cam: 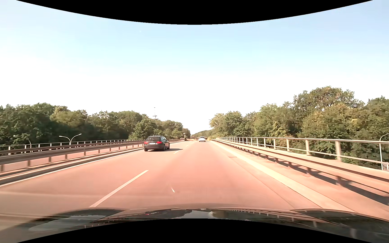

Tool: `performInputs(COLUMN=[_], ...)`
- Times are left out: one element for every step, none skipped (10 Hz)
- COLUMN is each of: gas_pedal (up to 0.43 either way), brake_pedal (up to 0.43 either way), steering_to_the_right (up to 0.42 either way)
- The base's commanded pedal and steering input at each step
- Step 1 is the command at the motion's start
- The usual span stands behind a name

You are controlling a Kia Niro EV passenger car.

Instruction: Follow the waypoints while adhering to traffic rules and regulations

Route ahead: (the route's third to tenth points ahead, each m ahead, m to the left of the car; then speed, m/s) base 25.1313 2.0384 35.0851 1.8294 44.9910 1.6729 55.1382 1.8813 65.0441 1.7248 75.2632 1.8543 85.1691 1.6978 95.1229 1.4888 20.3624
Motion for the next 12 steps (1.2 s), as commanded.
performInputs(gas_pedal=[0.157,0.157,0.157,0.157,0.157,0.157,0.157,0.157,0.157,0.157,0.157,0.157], brake_pedal=[0.000,0.000,0.000,0.000,0.000,0.000,0.000,0.000,0.000,0.000,0.000,0.000], steering_to_the_right=[0.002,0.002,0.002,0.002,0.001,0.001,0.001,0.001,0.001,0.001,0.001,0.001])
